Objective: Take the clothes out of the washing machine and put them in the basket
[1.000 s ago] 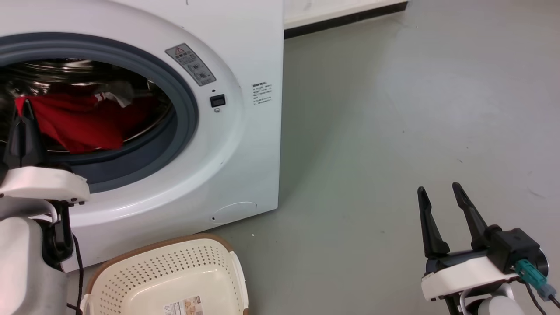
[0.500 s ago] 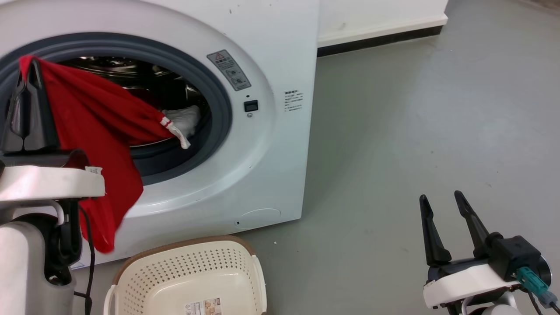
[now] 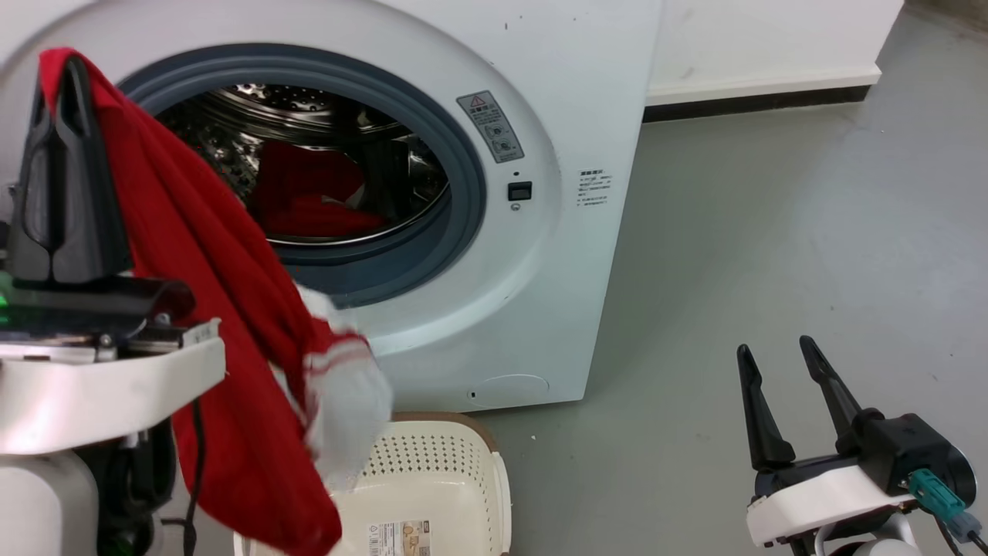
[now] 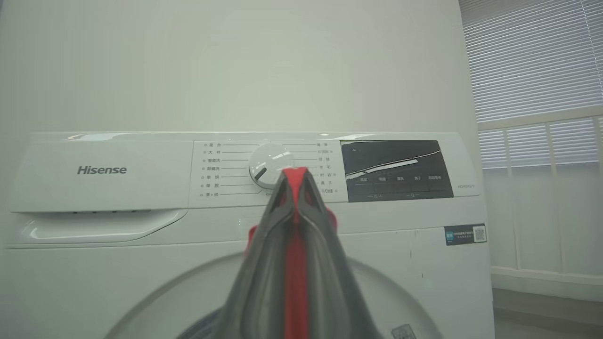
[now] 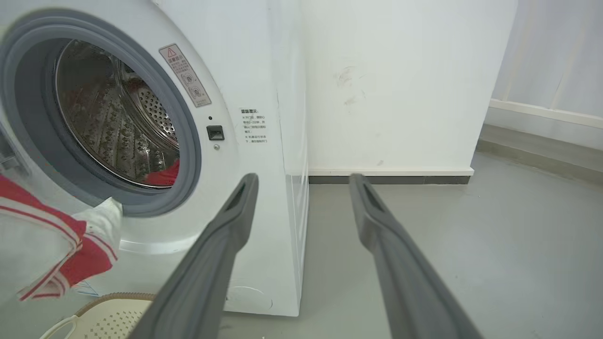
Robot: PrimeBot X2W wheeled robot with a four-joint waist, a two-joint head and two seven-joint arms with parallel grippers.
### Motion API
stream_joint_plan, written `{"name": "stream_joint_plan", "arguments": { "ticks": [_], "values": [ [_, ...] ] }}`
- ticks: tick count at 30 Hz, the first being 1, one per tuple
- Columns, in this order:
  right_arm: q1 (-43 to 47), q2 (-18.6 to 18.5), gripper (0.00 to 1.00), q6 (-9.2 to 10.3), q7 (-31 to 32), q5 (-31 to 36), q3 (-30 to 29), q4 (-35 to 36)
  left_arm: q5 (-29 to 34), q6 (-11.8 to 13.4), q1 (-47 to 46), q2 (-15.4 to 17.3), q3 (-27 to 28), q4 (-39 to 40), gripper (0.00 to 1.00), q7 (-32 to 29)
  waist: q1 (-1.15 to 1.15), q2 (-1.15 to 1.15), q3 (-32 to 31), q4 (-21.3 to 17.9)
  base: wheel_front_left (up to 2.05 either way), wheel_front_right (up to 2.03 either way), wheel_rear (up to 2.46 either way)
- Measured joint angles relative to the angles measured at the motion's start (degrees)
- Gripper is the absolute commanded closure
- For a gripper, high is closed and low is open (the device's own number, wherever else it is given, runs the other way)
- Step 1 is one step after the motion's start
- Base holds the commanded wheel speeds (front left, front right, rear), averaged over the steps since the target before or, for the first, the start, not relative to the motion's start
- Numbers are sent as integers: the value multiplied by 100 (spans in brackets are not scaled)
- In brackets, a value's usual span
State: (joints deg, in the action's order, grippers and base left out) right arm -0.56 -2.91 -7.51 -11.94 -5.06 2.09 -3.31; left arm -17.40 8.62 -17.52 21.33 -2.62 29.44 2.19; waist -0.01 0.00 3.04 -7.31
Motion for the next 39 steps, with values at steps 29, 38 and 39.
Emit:
{"name": "stream_joint_plan", "arguments": {
  "ticks": [29, 38, 39],
  "values": [
    [-519, 0, 0, 0, 41, 43, 167, 246, -1015, -237, 1220, -1288, -213, -4477, 100, 1190, 1, 0, 1238, -24, 0, 0, 0],
    [-873, -2, 0, 0, -23, 52, 226, 334, -797, -568, 270, -1451, 229, -5965, 100, 1272, 1, 0, 2103, -257, 0, 0, 0],
    [-923, -3, 0, 0, -42, 52, 233, 345, -735, -611, 161, -1463, 305, -6076, 100, 1271, 1, 0, 2219, -287, 0, 0, 0]
  ]
}}
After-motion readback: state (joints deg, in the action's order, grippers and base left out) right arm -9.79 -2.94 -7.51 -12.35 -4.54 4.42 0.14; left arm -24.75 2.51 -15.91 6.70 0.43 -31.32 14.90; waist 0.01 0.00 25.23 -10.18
